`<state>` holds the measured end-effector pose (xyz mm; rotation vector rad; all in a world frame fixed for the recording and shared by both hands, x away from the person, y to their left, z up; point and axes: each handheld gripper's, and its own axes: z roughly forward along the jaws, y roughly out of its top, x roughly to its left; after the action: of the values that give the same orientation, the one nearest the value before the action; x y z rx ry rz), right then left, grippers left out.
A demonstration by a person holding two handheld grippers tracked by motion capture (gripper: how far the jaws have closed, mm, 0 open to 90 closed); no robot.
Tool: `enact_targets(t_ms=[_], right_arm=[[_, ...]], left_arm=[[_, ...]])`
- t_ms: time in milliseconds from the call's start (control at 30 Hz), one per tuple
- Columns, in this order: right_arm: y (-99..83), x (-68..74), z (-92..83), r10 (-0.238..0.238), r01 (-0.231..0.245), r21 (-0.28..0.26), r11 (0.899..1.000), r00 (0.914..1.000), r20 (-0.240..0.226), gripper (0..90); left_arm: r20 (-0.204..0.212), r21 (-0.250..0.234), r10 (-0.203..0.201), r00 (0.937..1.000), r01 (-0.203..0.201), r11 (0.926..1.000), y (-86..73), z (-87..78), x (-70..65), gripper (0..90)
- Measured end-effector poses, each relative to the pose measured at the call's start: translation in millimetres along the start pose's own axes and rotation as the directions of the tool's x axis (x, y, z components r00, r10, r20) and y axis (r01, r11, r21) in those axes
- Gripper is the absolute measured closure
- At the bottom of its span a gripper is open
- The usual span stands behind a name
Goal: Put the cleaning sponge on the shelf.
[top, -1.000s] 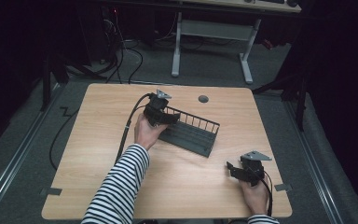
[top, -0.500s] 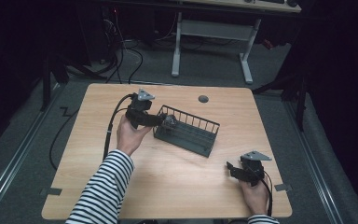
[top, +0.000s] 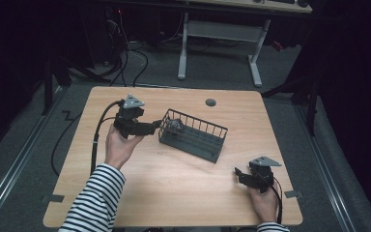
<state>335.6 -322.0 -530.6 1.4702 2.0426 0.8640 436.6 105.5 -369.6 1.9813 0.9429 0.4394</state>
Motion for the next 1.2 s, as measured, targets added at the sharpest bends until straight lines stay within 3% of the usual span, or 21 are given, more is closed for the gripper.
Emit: enact_targets(t_ms=[333, 567, 633, 1200], right_arm=[[0.0, 0.2, 0.0, 0.002, -0.002, 0.000, 1.000, 1.0000, 0.000, 33.3], [-0.1, 0.2, -0.2, -0.002, 0.002, 0.001, 1.000, 1.0000, -0.002, 33.2], [-0.1, 0.2, -0.2, -0.003, 0.003, 0.001, 1.000, 1.0000, -0.002, 33.2], [-0.3, 0.4, -0.4, -0.004, 0.004, 0.001, 1.000, 1.0000, -0.005, 32.9]], left_arm=[[-0.013, -0.007, -0.020, 0.9997, 0.020, 0.9998, -13.9, -14.2, 7.0, 24.8], [-0.008, -0.019, -0.055, 0.9985, 0.055, 0.9983, -23.5, -27.9, 11.9, 24.6], [-0.021, -0.015, -0.037, 0.9991, 0.037, 0.9992, -25.1, -32.8, 10.8, 24.7], [-0.033, -0.039, -0.077, 0.9965, 0.075, 0.9964, -52.8, -66.3, 21.9, 23.7]])
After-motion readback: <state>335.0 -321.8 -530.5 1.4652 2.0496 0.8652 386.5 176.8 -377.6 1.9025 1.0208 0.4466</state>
